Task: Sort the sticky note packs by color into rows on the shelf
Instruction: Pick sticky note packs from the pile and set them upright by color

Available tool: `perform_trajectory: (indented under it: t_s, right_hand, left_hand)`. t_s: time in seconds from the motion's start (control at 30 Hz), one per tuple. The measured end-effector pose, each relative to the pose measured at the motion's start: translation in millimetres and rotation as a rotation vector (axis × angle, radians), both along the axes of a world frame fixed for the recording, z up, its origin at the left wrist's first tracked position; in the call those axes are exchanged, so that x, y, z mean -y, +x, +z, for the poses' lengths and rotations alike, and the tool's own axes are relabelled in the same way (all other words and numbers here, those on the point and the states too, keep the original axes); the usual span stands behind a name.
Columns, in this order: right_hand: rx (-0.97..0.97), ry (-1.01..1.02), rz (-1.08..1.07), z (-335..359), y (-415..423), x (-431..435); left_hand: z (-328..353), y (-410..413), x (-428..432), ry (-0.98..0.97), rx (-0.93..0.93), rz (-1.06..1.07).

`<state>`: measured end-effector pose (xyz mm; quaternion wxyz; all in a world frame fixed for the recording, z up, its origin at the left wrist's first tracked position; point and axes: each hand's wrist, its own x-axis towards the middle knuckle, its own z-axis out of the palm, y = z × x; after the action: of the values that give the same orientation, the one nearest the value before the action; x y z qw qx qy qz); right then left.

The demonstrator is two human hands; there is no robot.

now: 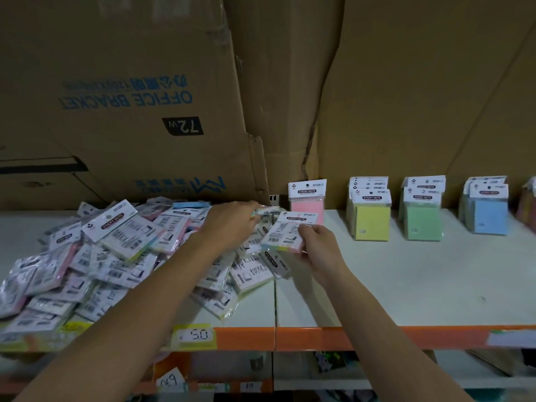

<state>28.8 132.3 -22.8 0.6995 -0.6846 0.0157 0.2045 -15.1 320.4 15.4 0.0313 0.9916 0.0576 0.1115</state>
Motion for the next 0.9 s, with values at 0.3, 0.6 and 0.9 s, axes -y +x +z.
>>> perform_trajectory:
  t_s: [0.3,0.6,0.9]
  right_hand:
    - [-0.164,0.229,0.074,-7.7,-7.0,-9.0]
    - [-0.128,0.141,0.114,-14.0,-17.2,5.4]
    - [-0.179,0.267,0.205,-22.6,-30.8,40.1]
  left_hand:
    - [0.2,-69.7,60.6,0.182,0.127,-0.16]
    - [-20.4,-102.8,75.9,0.145,0.239,-0.175]
    - [-15.0,-79.9,99.2,-0.241,0.287,0.138]
